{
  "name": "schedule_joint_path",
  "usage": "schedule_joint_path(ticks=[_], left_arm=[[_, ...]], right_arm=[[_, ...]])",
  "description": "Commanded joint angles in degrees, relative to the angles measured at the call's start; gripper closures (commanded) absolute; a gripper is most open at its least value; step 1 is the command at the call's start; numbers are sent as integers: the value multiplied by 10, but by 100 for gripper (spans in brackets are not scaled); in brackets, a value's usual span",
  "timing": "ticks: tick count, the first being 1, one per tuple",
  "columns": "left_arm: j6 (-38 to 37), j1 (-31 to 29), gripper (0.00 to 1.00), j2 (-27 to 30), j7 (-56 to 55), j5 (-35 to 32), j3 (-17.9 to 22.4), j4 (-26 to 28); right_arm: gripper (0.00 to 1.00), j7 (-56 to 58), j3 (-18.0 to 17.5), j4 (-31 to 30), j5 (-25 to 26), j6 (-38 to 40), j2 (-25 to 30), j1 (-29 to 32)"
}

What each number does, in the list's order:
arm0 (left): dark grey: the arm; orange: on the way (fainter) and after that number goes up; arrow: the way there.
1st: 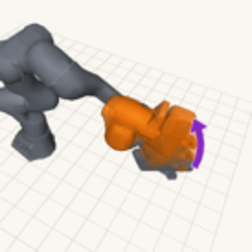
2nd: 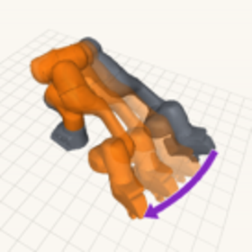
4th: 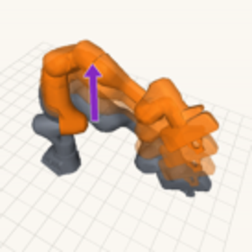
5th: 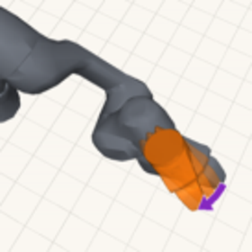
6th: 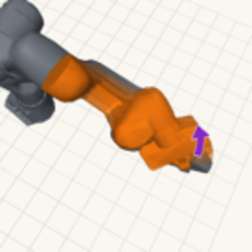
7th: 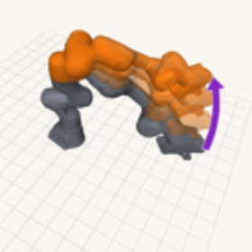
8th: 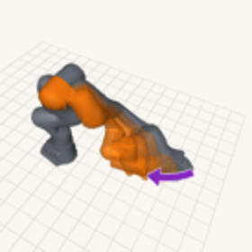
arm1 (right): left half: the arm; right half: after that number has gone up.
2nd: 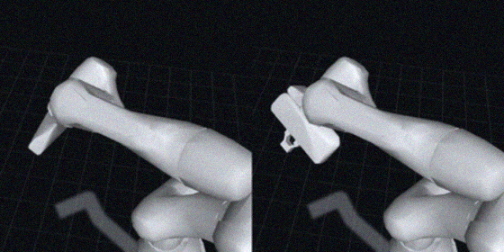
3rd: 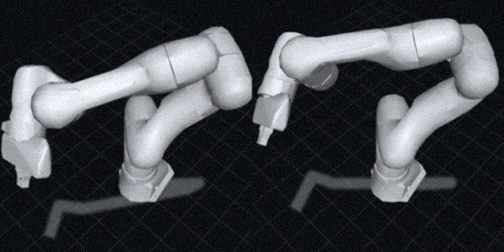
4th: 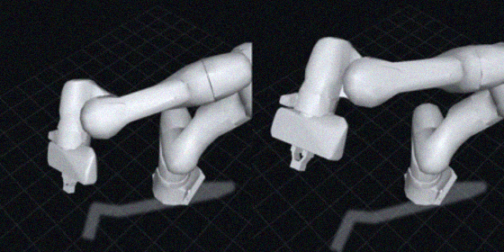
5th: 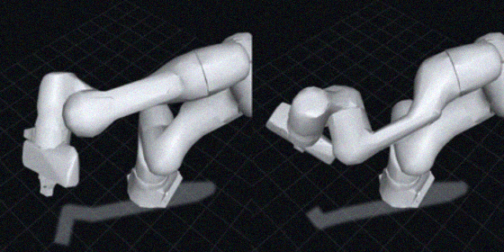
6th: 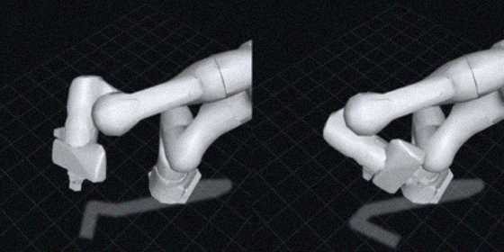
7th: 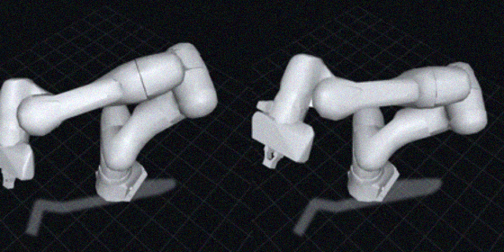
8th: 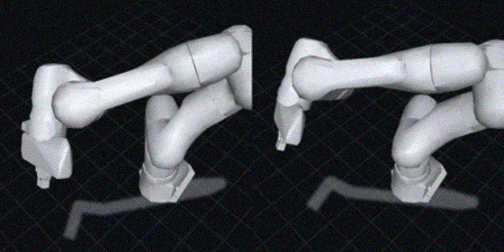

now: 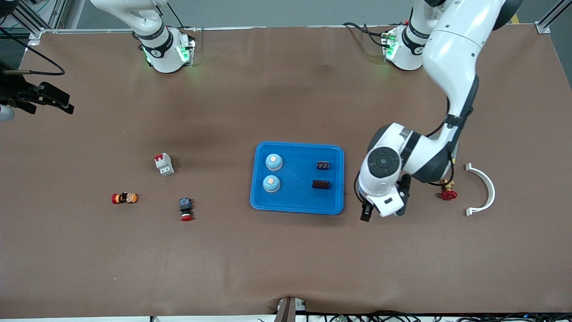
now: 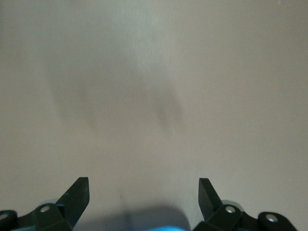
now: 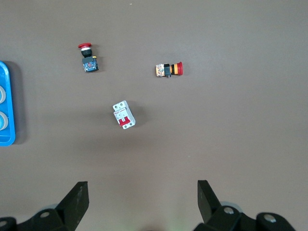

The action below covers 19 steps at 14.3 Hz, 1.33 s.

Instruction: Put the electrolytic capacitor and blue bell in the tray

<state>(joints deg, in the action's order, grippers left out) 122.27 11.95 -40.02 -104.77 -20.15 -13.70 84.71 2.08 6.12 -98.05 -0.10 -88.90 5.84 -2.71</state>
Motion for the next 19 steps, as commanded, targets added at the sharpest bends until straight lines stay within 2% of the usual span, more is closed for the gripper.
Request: schedule_joint_path(ticks=[1, 5, 10, 16, 19], left_arm=[[-11, -34, 0, 14, 74, 11, -4, -10], [-11, -89, 0, 21, 178, 45, -4, -29], [-10, -140, 0, 20, 278, 48, 0, -34], [-3, -149, 0, 13, 308, 44, 5, -52], [-11, -150, 0, 28, 412, 48, 5, -52]], right_arm=[[0, -1, -8, 8, -11, 10, 1, 13], [0, -1, -8, 10, -12, 10, 1, 13], [0, -1, -8, 11, -12, 10, 1, 12], [0, 0, -8, 11, -11, 10, 0, 13], [0, -1, -8, 11, -11, 10, 1, 13]])
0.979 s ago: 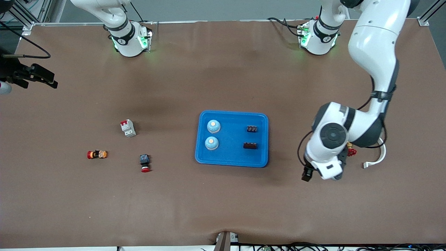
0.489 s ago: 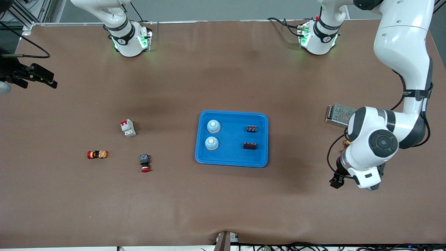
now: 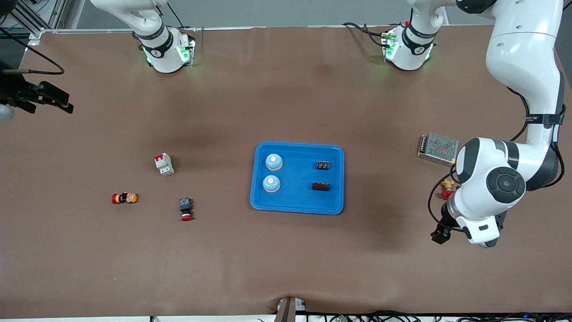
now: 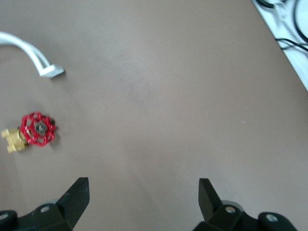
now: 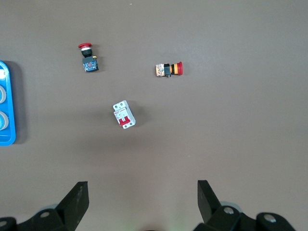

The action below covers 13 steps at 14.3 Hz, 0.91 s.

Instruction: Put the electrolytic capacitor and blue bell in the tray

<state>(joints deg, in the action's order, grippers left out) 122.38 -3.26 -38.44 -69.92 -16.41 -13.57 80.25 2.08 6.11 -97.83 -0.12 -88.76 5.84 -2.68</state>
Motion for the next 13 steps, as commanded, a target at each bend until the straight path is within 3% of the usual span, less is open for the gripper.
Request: schedule_joint_path(ticks=[1, 4, 7, 10, 13], left_arm=[[-24, 0, 0, 25, 95, 10, 14, -3], [-96, -6, 0, 48, 295, 15, 36, -3], [-140, -1, 0, 92, 458, 94, 90, 3], [-185, 5, 0, 143, 560, 103, 86, 7], [-220, 17, 0, 170, 569, 184, 91, 5]], right_arm=[[0, 0, -8, 9, -11, 9, 1, 13], [0, -1, -8, 9, -11, 10, 1, 13], [0, -1, -8, 9, -11, 10, 1, 13], [0, 0, -8, 9, -11, 10, 1, 13], [0, 0, -8, 10, -11, 10, 1, 13]])
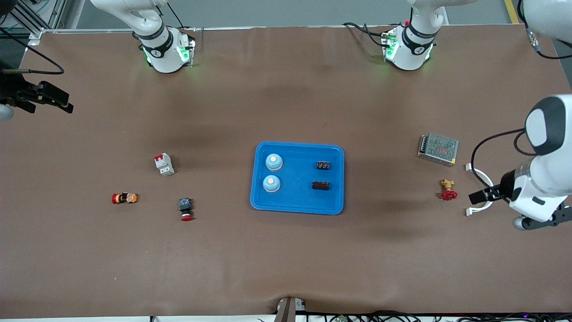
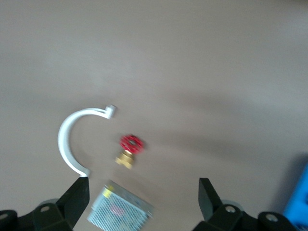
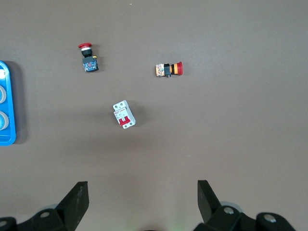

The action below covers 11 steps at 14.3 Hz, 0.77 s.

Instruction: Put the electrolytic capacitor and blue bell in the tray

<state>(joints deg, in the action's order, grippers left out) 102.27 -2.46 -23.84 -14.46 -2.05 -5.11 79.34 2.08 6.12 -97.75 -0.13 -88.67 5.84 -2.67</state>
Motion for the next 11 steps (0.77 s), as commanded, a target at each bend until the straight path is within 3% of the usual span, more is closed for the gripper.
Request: schedule_joint_path(ticks=[1, 7, 11], left_arm=[[-40, 15, 0, 37, 19, 48, 6, 16], [-126, 33, 0, 116, 42, 40, -6, 18], [-146, 33, 0, 151, 71, 40, -1, 18]], right_arm=[[0, 0, -8, 9, -11, 9, 0, 13], [0, 1, -8, 13, -11, 16, 0, 13], [0, 0, -8, 13, -11, 16, 0, 13]])
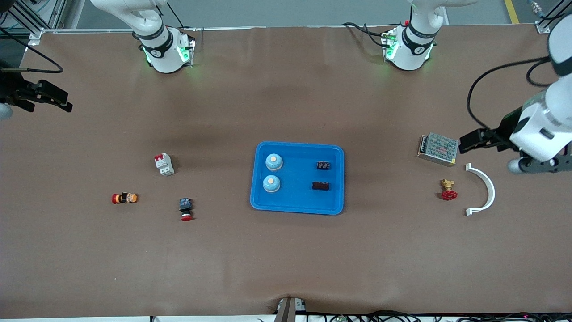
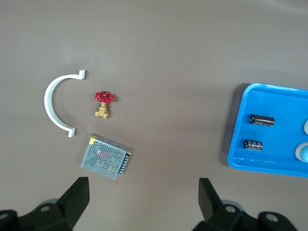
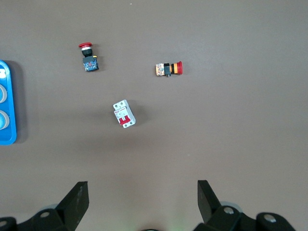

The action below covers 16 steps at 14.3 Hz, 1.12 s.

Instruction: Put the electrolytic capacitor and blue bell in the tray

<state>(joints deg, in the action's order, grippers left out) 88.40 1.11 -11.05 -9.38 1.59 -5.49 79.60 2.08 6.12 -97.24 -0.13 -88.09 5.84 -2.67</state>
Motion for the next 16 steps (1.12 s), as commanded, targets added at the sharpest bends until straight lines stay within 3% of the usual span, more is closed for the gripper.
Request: schedule_joint_path(ticks=[1, 6, 16], left_arm=[[-13, -3, 0, 29, 30, 3, 4, 16], [-31, 10, 0, 59, 70, -24, 8, 32], [-61, 22, 0, 102, 97, -15, 27, 59]], right_arm=[[0, 0, -8, 8, -11, 10, 0, 13], [0, 0, -8, 8, -11, 10, 0, 12], [0, 0, -8, 8, -11, 10, -5, 10]])
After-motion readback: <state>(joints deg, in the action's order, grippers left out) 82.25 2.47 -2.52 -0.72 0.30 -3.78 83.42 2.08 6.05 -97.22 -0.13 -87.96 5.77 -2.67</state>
